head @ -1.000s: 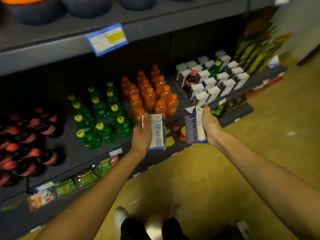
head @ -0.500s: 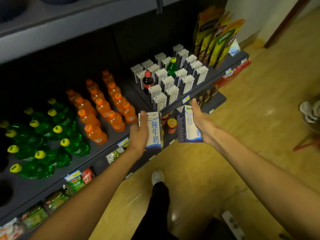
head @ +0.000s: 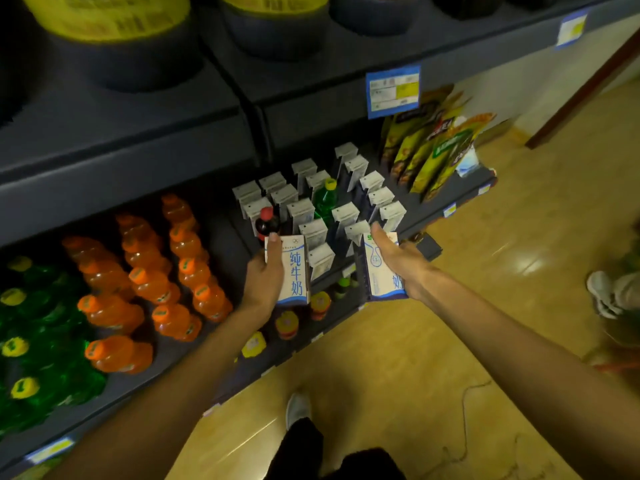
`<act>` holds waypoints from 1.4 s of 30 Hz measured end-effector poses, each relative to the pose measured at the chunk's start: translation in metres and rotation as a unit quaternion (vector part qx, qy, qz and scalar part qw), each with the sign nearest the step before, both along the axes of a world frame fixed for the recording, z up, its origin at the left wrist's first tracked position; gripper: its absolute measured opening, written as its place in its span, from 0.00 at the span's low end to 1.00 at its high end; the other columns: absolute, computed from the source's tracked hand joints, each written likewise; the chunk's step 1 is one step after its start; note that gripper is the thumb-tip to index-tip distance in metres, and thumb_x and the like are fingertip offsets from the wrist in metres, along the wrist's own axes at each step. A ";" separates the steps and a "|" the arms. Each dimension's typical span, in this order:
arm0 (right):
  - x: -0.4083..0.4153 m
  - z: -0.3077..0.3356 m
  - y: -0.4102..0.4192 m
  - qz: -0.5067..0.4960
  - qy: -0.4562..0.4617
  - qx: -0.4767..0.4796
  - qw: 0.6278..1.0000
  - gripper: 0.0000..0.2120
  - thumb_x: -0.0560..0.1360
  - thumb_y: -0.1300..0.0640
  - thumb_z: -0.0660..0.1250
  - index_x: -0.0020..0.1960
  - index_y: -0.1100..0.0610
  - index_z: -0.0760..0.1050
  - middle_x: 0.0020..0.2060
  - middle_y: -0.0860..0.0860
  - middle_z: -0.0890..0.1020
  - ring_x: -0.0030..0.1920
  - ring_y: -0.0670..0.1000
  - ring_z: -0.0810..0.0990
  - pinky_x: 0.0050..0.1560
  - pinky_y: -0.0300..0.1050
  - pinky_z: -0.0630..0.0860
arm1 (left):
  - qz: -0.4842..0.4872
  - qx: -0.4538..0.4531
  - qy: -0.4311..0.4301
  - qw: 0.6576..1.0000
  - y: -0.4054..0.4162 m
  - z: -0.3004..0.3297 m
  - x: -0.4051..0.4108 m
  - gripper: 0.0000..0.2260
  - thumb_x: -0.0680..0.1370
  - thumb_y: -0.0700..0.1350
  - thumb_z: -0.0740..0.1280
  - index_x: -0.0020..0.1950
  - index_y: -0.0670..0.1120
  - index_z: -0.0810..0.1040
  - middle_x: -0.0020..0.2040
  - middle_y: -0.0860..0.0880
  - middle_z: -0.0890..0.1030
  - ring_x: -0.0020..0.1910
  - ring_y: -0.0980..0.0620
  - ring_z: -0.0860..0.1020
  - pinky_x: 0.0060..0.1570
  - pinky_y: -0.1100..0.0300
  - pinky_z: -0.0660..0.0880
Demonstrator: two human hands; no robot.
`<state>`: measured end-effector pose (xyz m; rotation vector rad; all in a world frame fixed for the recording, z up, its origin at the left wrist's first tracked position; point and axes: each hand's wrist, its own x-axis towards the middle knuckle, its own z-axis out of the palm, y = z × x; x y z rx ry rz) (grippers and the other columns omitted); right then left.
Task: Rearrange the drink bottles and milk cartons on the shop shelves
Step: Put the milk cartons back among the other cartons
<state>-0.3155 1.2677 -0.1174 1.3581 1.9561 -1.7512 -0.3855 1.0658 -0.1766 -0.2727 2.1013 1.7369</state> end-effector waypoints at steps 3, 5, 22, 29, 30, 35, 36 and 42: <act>-0.024 0.000 0.020 0.010 -0.008 0.005 1.000 0.48 0.71 0.29 0.64 0.77 0.61 0.55 0.65 0.54 0.73 0.64 0.58 0.75 0.61 0.51 0.73 | 0.016 0.003 -0.006 1.000 0.018 0.003 -0.020 0.24 0.82 0.60 0.56 0.48 0.39 0.77 0.35 0.46 0.80 0.32 0.53 0.79 0.25 0.68 0.73; -0.040 -0.003 0.032 0.016 -0.007 -0.001 1.000 0.44 0.73 0.32 0.64 0.76 0.61 0.57 0.65 0.51 0.73 0.67 0.58 0.73 0.56 0.49 0.72 | 0.035 -0.001 -0.010 0.999 0.032 0.001 -0.029 0.23 0.82 0.60 0.56 0.44 0.40 0.76 0.34 0.47 0.79 0.30 0.55 0.78 0.24 0.69 0.71; -0.118 -0.040 0.171 0.178 -0.006 0.000 0.984 0.24 0.72 0.35 0.68 0.48 0.56 0.76 0.39 0.54 0.83 0.35 0.51 0.82 0.31 0.40 0.76 | 0.181 0.002 -0.049 0.982 0.158 -0.014 -0.014 0.27 0.81 0.63 0.55 0.57 0.41 0.79 0.46 0.44 0.84 0.45 0.48 0.83 0.41 0.58 0.79; -0.125 -0.042 0.198 0.206 -0.011 -0.027 0.978 0.21 0.73 0.36 0.68 0.46 0.54 0.73 0.44 0.55 0.82 0.37 0.52 0.81 0.35 0.43 0.78 | 0.214 0.049 -0.059 0.974 0.193 -0.022 -0.009 0.24 0.81 0.62 0.56 0.59 0.44 0.76 0.48 0.48 0.84 0.45 0.53 0.83 0.38 0.62 0.79; -0.126 -0.043 0.200 0.207 -0.014 -0.031 0.978 0.22 0.73 0.36 0.68 0.48 0.55 0.73 0.45 0.55 0.81 0.38 0.51 0.81 0.34 0.43 0.77 | 0.227 0.063 -0.060 0.970 0.196 -0.023 -0.011 0.23 0.81 0.62 0.56 0.60 0.44 0.76 0.48 0.49 0.84 0.46 0.53 0.83 0.38 0.63 0.78; -0.136 -0.047 0.205 0.212 -0.019 -0.034 0.977 0.26 0.73 0.35 0.68 0.55 0.57 0.75 0.47 0.55 0.82 0.40 0.52 0.82 0.36 0.42 0.78 | 0.240 0.095 -0.077 0.963 0.200 -0.032 -0.023 0.24 0.80 0.64 0.57 0.64 0.48 0.76 0.56 0.47 0.84 0.51 0.51 0.84 0.49 0.53 0.80; -0.139 -0.049 0.206 0.212 -0.019 -0.032 0.977 0.25 0.73 0.35 0.68 0.54 0.57 0.75 0.47 0.55 0.83 0.40 0.52 0.82 0.37 0.43 0.78 | 0.241 0.101 -0.085 0.961 0.201 -0.032 -0.027 0.25 0.80 0.65 0.56 0.64 0.48 0.76 0.56 0.46 0.84 0.52 0.49 0.84 0.52 0.50 0.80; -0.151 -0.058 0.202 0.217 0.006 -0.027 0.976 0.18 0.75 0.38 0.67 0.42 0.53 0.71 0.47 0.54 0.80 0.42 0.52 0.81 0.42 0.44 0.77 | 0.253 0.132 -0.123 0.951 0.195 -0.041 -0.053 0.30 0.79 0.67 0.55 0.64 0.46 0.78 0.56 0.40 0.83 0.54 0.39 0.82 0.56 0.38 0.78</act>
